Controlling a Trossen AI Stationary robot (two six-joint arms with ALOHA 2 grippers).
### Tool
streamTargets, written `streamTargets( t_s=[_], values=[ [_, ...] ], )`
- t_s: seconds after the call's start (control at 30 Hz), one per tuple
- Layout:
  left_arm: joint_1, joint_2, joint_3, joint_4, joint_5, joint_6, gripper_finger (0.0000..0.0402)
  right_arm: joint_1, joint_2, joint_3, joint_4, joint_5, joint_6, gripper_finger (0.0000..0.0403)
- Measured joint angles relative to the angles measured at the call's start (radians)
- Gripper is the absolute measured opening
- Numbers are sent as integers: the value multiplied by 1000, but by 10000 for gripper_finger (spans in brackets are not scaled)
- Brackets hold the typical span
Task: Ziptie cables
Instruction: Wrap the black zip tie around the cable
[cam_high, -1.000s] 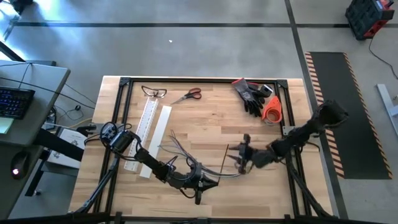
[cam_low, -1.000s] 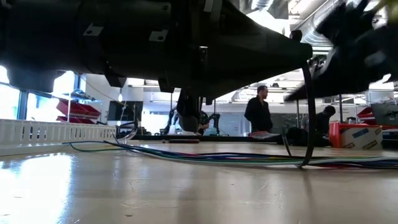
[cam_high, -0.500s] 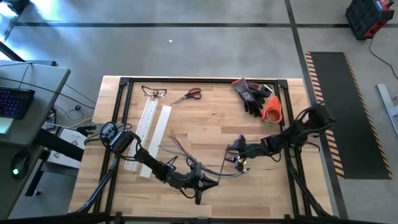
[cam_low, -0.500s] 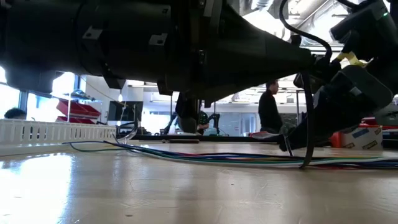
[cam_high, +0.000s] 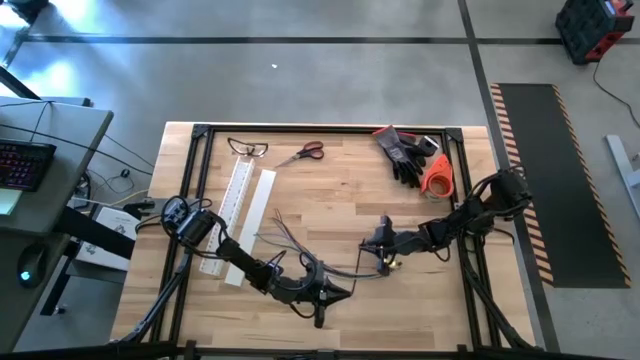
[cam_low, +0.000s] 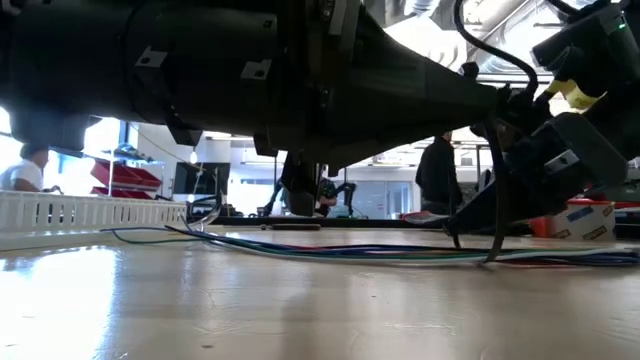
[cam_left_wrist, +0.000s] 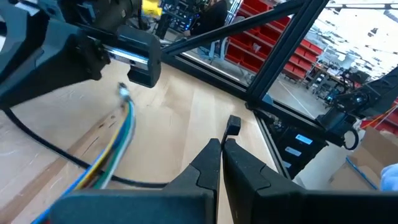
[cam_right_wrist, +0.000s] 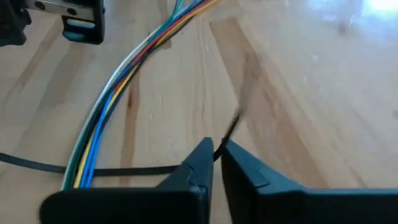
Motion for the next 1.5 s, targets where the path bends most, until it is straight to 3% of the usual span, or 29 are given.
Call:
streamTargets(
  t_s=[0.27, 0.5, 0.63, 0.93, 1.5],
  values=[
    [0, 0, 0, 10, -22, -3, 0, 122, 0, 109, -75, 137, -245, 1],
    [0, 0, 0, 18, -35, -3, 0, 258, 0, 311, -417, 437, -450, 0],
    [2, 0, 0, 35, -25, -3, 0, 292, 6, 412, -601, 534, -515, 0],
    [12, 0, 0, 54, 32, -20, 0, 326, 140, 547, -683, 603, -778, 0],
    [12, 0, 0, 2, 93, -84, 0, 362, 172, 585, -667, 643, -857, 0]
  ],
)
